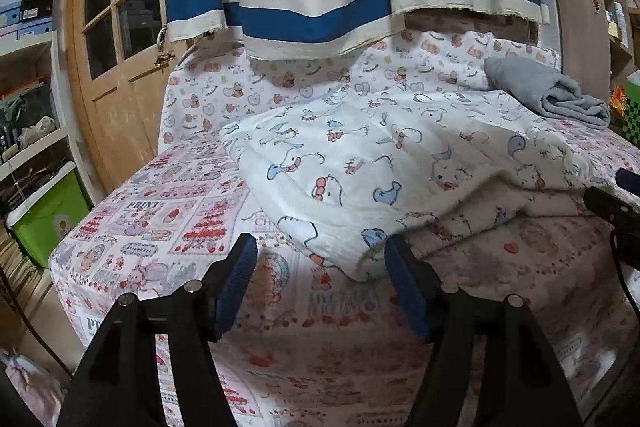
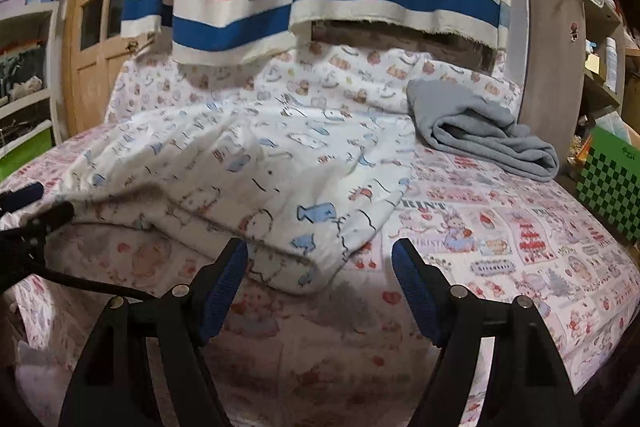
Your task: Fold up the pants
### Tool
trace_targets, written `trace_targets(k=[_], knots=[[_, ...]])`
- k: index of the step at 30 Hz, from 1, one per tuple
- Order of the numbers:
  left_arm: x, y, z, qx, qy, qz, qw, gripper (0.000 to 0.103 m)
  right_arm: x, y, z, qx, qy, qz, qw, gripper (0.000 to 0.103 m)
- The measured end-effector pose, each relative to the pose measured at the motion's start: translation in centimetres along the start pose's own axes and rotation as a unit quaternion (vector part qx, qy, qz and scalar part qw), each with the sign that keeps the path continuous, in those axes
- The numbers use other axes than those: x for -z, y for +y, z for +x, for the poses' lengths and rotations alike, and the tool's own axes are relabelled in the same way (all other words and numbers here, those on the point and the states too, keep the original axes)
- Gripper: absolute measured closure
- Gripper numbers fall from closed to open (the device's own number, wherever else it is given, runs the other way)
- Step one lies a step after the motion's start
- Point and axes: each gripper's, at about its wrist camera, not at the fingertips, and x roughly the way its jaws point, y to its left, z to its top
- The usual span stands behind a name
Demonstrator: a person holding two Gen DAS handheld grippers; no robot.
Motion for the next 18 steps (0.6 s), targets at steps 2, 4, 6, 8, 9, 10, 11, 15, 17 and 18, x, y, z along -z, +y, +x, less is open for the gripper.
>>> trace_targets(k=[2,4,6,8,9,10,11,15,17,18], knots=[[-0.3,0.1,0.5,-0.015,0.007,-0.006,0.9998,0.033,-0.1,-0.5,0.5,0.006,0.004,0.009,1.000,0.027],[-0.5,0.1,0.9,-0.028,0.012,-0.014,0.9994,0.032,-0.1,-0.9,0.9,0.011,0.013,0.015,1.000,0.027],[-0.7,0.3,1.1,-0.040,0.015,-0.021,0.9989,0.032,-0.1,-1.3,1.1,0.016,0.016,0.021,1.000,0.027],[-0.7,0.5,1.5,-0.053,0.017,-0.029,0.9980,0.032,-0.2,-1.5,1.2,0.027,0.019,0.025,0.999,0.027],[-0.7,0.7,1.7,-0.056,0.019,-0.033,0.9977,0.032,-0.2,-1.6,1.2,0.027,0.021,0.024,0.999,0.027],[-0.7,1.0,1.8,-0.055,0.020,-0.038,0.9976,0.032,-0.3,-1.6,1.2,0.029,0.021,0.024,0.999,0.027],[-0.7,1.2,1.8,-0.055,0.020,-0.042,0.9974,0.032,-0.3,-1.7,1.1,0.039,0.018,0.024,0.999,0.027],[-0.6,1.8,1.4,-0.073,0.006,-0.052,0.9960,0.031,-0.3,-2.5,0.7,0.085,-0.003,0.042,0.995,0.026],[-0.6,1.7,1.3,-0.098,0.005,-0.043,0.9943,0.026,-0.4,-2.9,0.3,0.097,-0.011,0.060,0.993,0.026],[-0.6,1.5,1.1,-0.105,0.000,-0.035,0.9939,0.025,-0.4,-3.0,-0.3,0.122,-0.027,0.073,0.989,0.026]])
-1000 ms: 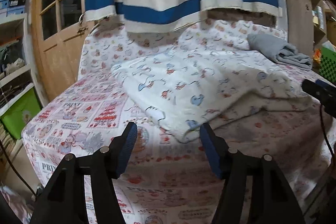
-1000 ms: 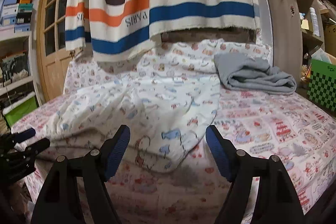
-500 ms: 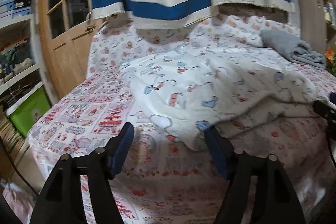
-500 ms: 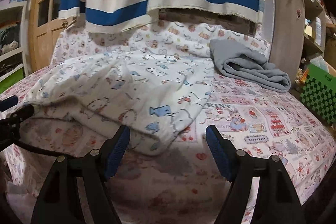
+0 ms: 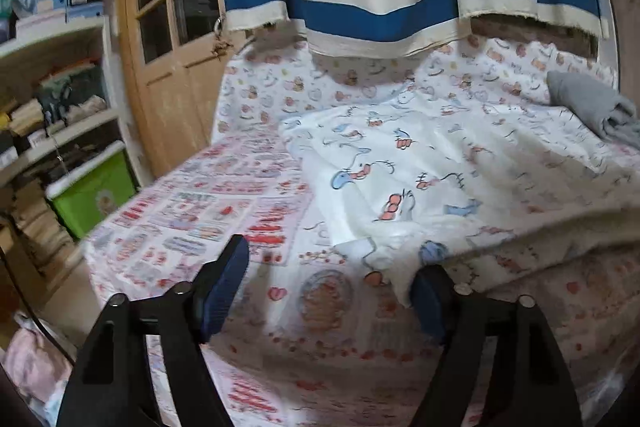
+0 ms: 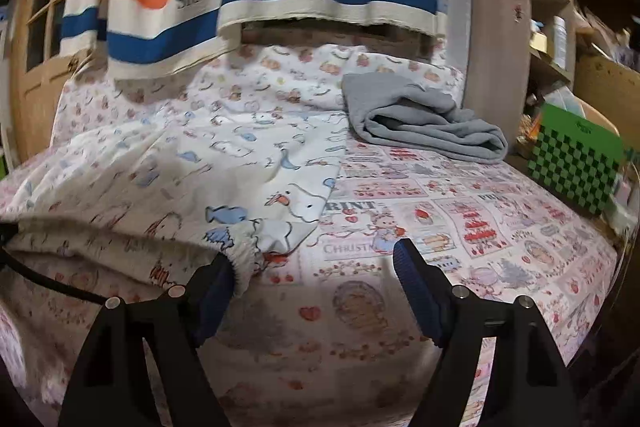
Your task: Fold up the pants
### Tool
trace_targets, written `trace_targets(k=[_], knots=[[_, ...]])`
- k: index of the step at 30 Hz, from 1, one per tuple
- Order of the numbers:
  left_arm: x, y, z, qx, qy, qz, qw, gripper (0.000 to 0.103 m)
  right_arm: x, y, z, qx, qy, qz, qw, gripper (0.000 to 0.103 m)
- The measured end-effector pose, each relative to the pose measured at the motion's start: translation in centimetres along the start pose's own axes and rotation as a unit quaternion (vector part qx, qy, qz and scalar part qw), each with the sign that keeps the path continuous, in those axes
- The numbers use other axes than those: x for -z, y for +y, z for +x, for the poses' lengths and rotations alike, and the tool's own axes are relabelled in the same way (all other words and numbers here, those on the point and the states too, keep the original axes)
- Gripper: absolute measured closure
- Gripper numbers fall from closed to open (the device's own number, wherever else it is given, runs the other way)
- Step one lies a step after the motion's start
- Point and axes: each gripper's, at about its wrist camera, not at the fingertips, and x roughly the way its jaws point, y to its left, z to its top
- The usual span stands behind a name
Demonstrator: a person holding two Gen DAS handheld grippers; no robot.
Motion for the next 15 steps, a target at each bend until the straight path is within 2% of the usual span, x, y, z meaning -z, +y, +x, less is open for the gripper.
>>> trace_targets(k=[2,4,8,12,15], knots=[[0.3,0.0,-0.7,-0.023,-0.018,0.010,0.9995,0.025,-0.2,-0.2,-1.4,0.017,-0.031,0.013,0.999,0.024],[0.3,0.7,-1.2,-0.027,-0.026,-0.001,0.9993,0.025,-0.3,0.3,-2.1,0.017,-0.032,0.002,0.999,0.023],[0.6,2.1,-1.4,0.000,-0.013,-0.026,0.9996,0.025,0.6,-0.3,-2.0,0.012,-0.011,0.019,1.000,0.023],[1.7,1.8,-1.6,0.008,-0.016,-0.015,0.9997,0.025,1.6,-0.8,-1.6,-0.001,0.011,0.041,0.999,0.023],[2.1,1.9,-1.5,0.025,-0.015,-0.018,0.9994,0.026,2.2,-1.0,-1.1,-0.034,0.011,0.047,0.998,0.023]])
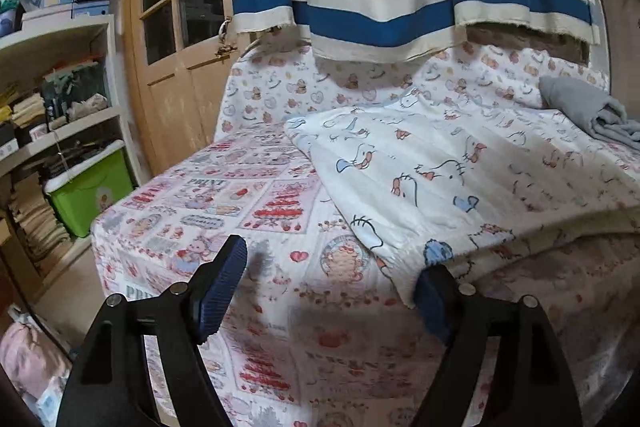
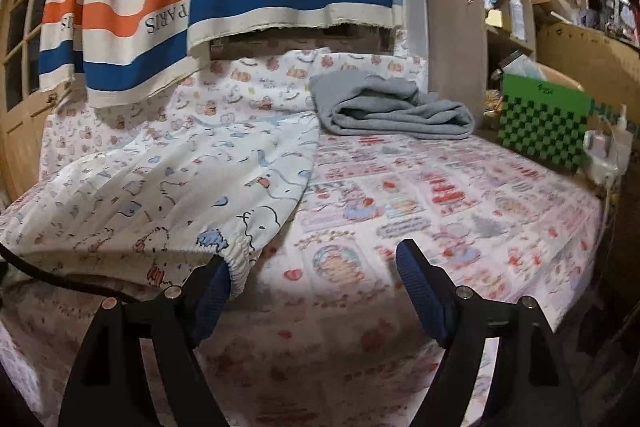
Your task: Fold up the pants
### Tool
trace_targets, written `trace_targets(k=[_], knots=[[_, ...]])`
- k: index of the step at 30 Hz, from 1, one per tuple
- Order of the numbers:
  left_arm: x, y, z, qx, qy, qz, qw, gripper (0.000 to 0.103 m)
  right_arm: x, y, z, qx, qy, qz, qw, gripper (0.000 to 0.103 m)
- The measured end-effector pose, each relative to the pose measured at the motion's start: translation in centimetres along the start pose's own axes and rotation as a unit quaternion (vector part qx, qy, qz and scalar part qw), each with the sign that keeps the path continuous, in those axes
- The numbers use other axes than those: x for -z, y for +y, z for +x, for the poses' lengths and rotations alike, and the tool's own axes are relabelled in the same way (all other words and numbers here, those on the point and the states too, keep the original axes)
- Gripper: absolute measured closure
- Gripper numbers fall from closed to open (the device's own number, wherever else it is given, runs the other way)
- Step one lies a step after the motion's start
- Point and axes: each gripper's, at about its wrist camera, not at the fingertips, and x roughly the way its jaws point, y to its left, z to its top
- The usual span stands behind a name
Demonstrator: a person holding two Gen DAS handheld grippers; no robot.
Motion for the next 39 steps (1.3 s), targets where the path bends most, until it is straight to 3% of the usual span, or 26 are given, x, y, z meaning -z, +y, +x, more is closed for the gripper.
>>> trace_targets(k=[3,11,16,21,26,28,32,39], knots=[[0.1,0.1,-0.1,0.020,0.001,0.003,0.9998,0.026,0.3,-0.5,0.4,-0.030,0.008,0.009,0.999,0.023],[1.5,-0.4,-2.5,0.051,-0.047,0.055,0.9961,0.026,1.3,0.1,-0.8,-0.049,-0.010,-0.036,0.998,0.023],[2.2,0.4,-3.5,0.057,-0.059,0.045,0.9956,0.026,1.7,0.4,-2.6,-0.066,-0.030,-0.049,0.996,0.023],[1.2,1.8,-5.3,0.013,-0.110,0.008,0.9938,0.026,0.7,1.8,-4.7,-0.105,-0.074,-0.063,0.990,0.023],[0.6,3.0,-5.6,-0.002,-0.138,0.004,0.9905,0.026,-1.4,6.2,-4.3,-0.133,-0.089,-0.101,0.982,0.023],[0.4,3.5,-5.7,-0.011,-0.144,0.007,0.9895,0.026,-2.4,8.0,-4.0,-0.179,-0.094,-0.109,0.973,0.024],[0.3,5.1,-5.7,-0.035,-0.158,0.004,0.9868,0.022,-3.0,12.4,-3.5,-0.282,-0.090,-0.143,0.944,0.029],[-0.6,9.1,-4.0,-0.068,-0.153,-0.027,0.9856,0.022,0.1,19.0,-4.3,-0.356,-0.080,-0.213,0.906,0.052]])
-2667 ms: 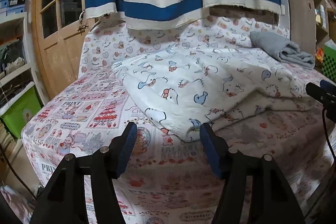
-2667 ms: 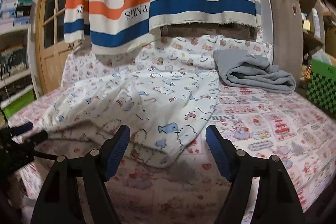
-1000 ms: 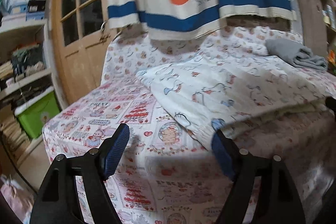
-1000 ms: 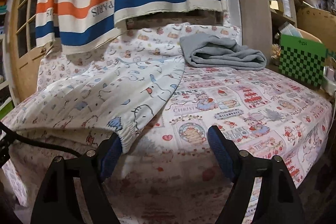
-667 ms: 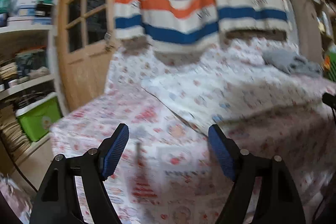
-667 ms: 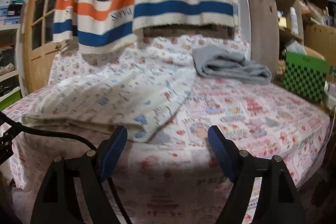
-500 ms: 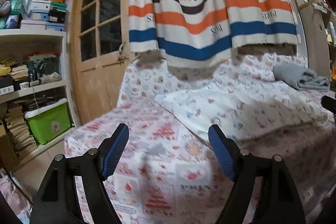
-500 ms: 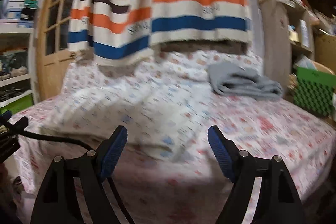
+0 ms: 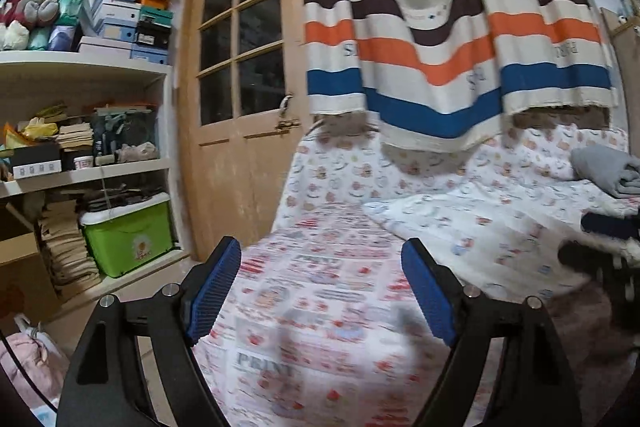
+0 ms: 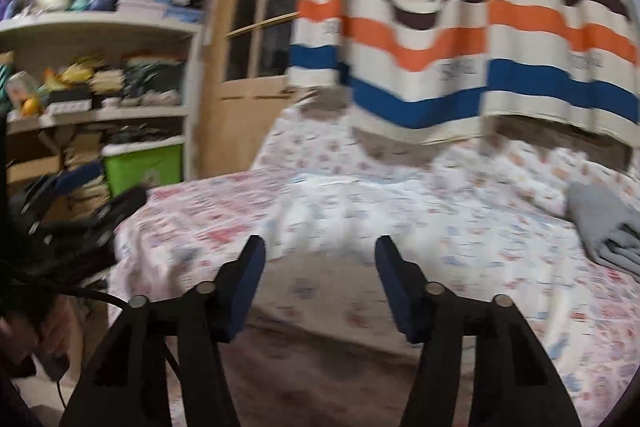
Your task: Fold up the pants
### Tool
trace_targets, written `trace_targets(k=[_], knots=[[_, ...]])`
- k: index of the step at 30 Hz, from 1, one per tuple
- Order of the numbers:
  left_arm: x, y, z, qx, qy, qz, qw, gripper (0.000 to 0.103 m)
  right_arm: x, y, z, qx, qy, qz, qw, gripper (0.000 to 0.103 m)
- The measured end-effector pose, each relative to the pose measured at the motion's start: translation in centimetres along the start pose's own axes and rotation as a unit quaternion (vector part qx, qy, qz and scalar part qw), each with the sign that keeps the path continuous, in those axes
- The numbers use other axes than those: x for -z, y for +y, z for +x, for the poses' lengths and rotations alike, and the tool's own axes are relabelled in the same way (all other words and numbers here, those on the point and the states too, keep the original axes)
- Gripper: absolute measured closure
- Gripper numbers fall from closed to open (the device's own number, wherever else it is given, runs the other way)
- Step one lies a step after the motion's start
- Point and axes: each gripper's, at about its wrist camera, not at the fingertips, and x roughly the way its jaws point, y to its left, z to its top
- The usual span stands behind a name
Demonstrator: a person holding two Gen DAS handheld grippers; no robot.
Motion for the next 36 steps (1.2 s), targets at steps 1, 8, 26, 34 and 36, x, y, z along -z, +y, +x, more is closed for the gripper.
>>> trace_targets(k=[1,8,26,34,36], knots=[[-0.1,0.3,0.3,-0.008,-0.005,0.007,0.9999,0.022,0.2,0.8,0.5,-0.008,0.005,-0.005,1.000,0.055],[-0.5,1.9,1.4,-0.016,-0.011,-0.001,0.9998,0.020,1.5,4.0,3.1,-0.035,0.050,-0.041,0.997,0.071],[-4.3,1.7,10.3,0.121,0.137,-0.014,0.9831,0.014,1.1,2.6,3.8,-0.015,0.070,-0.014,0.997,0.094],[-9.2,-0.5,26.4,0.200,0.315,-0.079,0.9243,0.025,-0.9,0.2,2.3,0.027,0.016,0.022,0.999,0.094],[-8.7,-0.8,29.4,0.215,0.363,-0.109,0.8998,0.031,-1.5,-0.5,1.9,0.049,0.008,0.027,0.998,0.094]])
